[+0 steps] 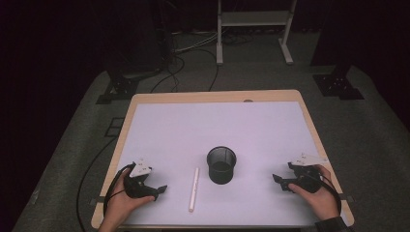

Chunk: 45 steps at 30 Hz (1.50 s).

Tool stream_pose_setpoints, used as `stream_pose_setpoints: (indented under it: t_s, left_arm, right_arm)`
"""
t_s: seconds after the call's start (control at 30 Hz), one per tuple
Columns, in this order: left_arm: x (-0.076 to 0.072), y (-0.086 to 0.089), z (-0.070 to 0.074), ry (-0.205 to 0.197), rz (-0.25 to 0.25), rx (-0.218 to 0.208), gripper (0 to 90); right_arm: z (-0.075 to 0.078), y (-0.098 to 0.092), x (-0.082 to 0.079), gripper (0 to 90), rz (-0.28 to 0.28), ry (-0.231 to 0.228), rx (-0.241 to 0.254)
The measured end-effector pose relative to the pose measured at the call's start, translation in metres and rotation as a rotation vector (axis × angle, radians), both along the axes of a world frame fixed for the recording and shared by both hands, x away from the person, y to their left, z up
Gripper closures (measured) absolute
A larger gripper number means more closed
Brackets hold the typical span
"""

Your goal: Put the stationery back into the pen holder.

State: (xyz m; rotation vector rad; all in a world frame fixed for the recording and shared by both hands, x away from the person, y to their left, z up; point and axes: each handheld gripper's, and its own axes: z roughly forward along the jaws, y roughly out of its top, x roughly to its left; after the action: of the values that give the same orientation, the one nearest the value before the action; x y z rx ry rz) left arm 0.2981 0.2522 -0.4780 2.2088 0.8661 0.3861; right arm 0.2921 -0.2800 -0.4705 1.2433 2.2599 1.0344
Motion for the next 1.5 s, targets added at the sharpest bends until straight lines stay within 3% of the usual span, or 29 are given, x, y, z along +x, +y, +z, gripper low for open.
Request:
stream_pose_setpoints:
  t_s: [0.2,0.5,0.7,0.83,1.5]
  left_arm:
    - [-0.005,-0.002,0.007,-0.007,0.003,-0.014,7.7]
    - [-0.013,-0.019,0.022,-0.019,-0.021,-0.044,11.1]
    - [-0.014,-0.034,0.029,-0.025,-0.040,-0.042,11.4]
    - [-0.014,-0.045,0.029,-0.018,-0.064,-0.056,11.4]
    - [-0.011,-0.100,0.021,0.023,-0.150,-0.013,13.5]
  right_arm:
    - [-0.011,-0.003,0.000,18.6,-0.020,0.004,-0.019]
    - [-0.013,-0.003,-0.001,17.6,-0.016,-0.008,-0.024]
    - [-0.013,-0.003,-0.001,17.6,-0.017,-0.010,-0.024]
    - [-0.013,-0.003,-0.001,17.6,-0.017,-0.010,-0.024]
    - [-0.014,-0.003,0.000,17.6,-0.016,-0.007,-0.022]
